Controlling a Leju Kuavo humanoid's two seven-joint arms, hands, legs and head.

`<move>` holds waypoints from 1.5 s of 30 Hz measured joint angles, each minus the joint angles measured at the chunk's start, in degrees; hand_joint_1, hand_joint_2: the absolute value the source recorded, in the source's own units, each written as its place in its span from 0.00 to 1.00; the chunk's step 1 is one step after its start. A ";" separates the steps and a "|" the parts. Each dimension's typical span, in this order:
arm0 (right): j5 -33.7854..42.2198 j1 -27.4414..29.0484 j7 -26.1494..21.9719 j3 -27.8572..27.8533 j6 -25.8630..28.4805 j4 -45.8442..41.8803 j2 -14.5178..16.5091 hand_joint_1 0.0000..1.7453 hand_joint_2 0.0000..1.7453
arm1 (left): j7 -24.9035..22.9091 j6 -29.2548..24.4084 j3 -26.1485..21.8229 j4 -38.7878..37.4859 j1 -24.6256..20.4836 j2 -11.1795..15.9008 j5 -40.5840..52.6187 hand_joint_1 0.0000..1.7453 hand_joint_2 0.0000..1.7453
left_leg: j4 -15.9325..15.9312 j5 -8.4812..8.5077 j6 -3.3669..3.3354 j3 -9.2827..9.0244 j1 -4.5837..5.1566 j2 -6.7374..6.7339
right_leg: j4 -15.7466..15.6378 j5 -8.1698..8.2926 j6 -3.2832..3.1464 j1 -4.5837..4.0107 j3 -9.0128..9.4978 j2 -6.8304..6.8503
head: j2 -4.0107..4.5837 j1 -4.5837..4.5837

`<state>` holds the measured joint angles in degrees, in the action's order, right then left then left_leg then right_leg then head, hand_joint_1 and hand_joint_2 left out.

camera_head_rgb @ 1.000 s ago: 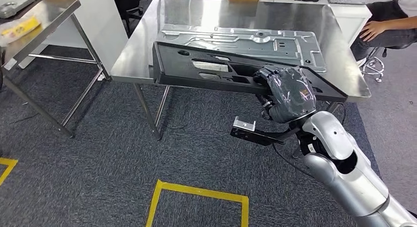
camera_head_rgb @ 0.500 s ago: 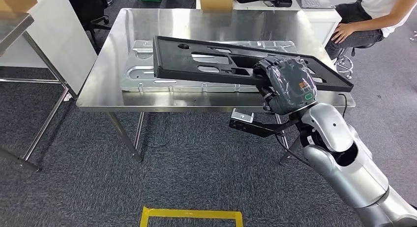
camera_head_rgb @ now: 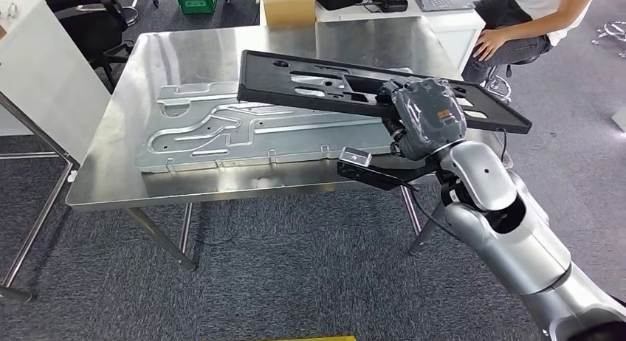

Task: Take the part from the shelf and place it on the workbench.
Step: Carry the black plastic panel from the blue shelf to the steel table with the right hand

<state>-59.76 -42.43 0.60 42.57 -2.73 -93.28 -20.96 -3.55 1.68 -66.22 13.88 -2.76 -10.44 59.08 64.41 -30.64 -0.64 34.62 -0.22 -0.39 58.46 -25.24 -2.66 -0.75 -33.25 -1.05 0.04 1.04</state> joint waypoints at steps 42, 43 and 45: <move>-1.07 -8.05 0.54 9.68 -1.97 20.32 13.37 1.00 1.00 | 0.40 0.16 0.02 -0.02 -0.34 -0.07 1.77 0.00 1.00 | -7.93 5.35 -1.65 -2.37 -0.87 2.81 | 15.43 -6.45 4.16 1.88 -8.52 0.48 | 0.00 0.24; -1.07 -8.06 0.56 9.84 -1.99 20.46 13.37 1.00 1.00 | 0.43 0.16 0.02 -0.02 -0.33 -0.07 1.77 0.00 1.00 | -7.66 5.02 -1.27 -2.55 -1.17 3.37 | 13.03 -4.28 4.53 2.29 -7.72 0.43 | 0.00 0.23; -1.08 -8.15 0.60 9.94 -2.00 20.70 13.31 1.00 1.00 | 0.44 0.16 0.01 -0.02 -0.34 -0.07 1.77 0.00 1.00 | -6.86 4.18 -0.35 -2.72 -1.67 4.41 | 5.57 -0.16 5.27 2.98 -4.56 -1.00 | 0.00 0.27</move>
<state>-60.84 -50.57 1.19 52.51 -4.73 -72.58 -7.64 -3.10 1.84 -66.21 13.86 -3.10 -10.51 60.85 57.54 -26.46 -1.00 31.91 -1.88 4.02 64.03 -25.40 2.61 2.22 -37.81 -2.05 0.04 1.31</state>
